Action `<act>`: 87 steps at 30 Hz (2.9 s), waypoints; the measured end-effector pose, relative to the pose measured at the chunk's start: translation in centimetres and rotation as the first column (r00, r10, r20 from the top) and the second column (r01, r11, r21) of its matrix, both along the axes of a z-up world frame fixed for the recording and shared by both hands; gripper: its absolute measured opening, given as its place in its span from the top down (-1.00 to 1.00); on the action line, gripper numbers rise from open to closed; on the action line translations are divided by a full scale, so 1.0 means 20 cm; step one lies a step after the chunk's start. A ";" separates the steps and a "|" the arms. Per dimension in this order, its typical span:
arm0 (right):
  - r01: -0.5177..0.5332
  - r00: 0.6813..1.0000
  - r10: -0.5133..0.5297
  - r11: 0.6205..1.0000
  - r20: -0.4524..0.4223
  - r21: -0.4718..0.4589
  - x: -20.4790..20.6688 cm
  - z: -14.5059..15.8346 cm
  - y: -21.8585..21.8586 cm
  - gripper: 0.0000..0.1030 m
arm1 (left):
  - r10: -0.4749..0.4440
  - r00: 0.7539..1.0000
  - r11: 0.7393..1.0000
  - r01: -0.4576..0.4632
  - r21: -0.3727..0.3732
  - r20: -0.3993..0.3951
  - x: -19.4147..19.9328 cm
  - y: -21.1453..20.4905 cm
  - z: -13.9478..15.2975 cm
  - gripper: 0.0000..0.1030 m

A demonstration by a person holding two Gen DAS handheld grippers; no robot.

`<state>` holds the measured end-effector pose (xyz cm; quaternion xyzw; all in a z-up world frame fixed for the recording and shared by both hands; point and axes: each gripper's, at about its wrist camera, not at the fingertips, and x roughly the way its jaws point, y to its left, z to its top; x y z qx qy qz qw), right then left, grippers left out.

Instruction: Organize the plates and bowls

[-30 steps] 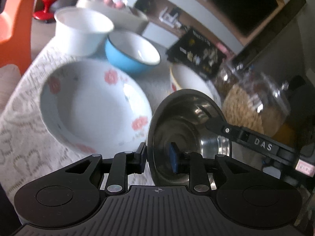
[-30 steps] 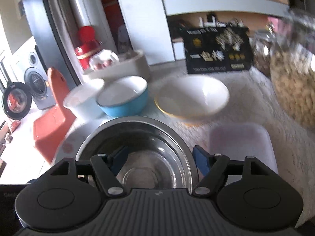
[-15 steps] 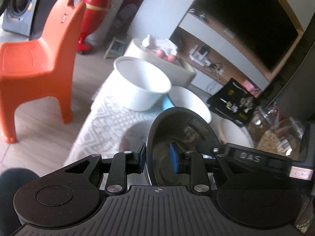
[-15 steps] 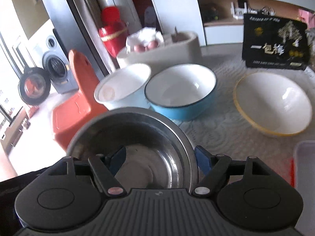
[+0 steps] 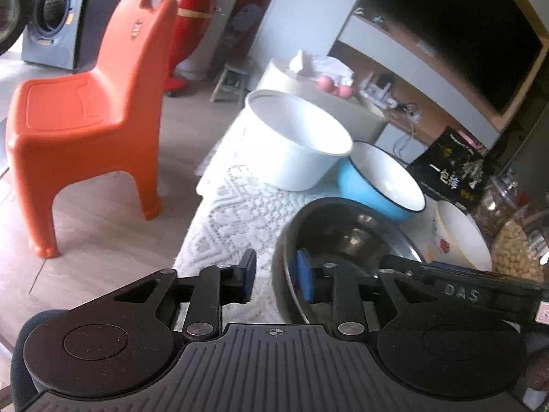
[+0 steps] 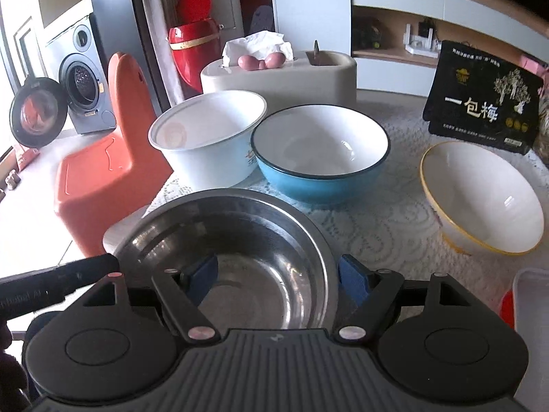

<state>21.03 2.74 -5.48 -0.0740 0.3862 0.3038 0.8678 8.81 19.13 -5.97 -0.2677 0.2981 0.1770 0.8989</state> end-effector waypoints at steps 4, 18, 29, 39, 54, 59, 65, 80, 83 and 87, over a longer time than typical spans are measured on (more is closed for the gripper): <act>0.019 0.999 -0.018 0.999 0.027 -0.029 -0.01 -0.03 -0.02 -0.59 | 0.011 1.000 1.000 -0.011 -0.021 -0.002 0.00 0.02 -0.02 0.24; 0.003 0.967 0.013 0.998 -0.254 0.063 0.06 -0.19 -0.10 -0.63 | -0.045 0.998 0.962 0.033 -0.270 -0.041 0.13 0.08 -0.16 0.33; 0.078 0.956 -0.037 0.988 -0.290 0.132 0.14 -0.13 -0.25 -0.59 | -0.126 0.990 0.952 0.104 -0.289 -0.058 0.25 -0.01 -0.16 0.19; 0.092 0.962 -0.069 0.993 -0.264 0.074 0.11 -0.22 -0.26 -0.61 | -0.117 0.993 0.968 0.109 -0.224 -0.019 0.25 -0.06 -0.12 0.22; 0.161 0.965 -0.168 0.986 0.200 0.050 -0.03 0.17 -0.67 -0.72 | -0.209 0.957 0.977 0.215 -0.006 0.201 0.14 -0.41 0.36 0.22; 0.339 0.917 -0.343 0.939 0.201 0.057 -0.03 0.18 -1.09 -0.77 | -0.400 0.902 0.908 0.414 -0.060 0.163 0.37 -0.74 0.30 0.22; 0.486 0.871 -0.490 0.871 0.040 0.080 0.06 0.00 -1.49 -0.43 | -0.474 0.879 0.878 0.468 -0.100 -0.051 0.69 -1.09 0.04 0.26; 0.357 0.932 -0.341 0.920 -0.121 0.162 0.34 -0.17 -1.62 0.04 | -0.598 0.796 0.789 0.565 -0.242 -0.089 1.03 -1.38 -0.15 0.46; 0.363 0.931 -0.351 0.921 -0.104 0.142 0.46 -0.17 -1.64 0.04 | -0.597 0.797 0.791 0.565 -0.234 -0.091 1.13 -1.45 -0.17 0.46; 0.377 0.926 -0.370 0.919 -0.076 0.118 0.54 -0.19 -1.68 0.04 | -0.608 0.788 0.786 0.581 -0.211 -0.098 1.21 -1.52 -0.19 0.46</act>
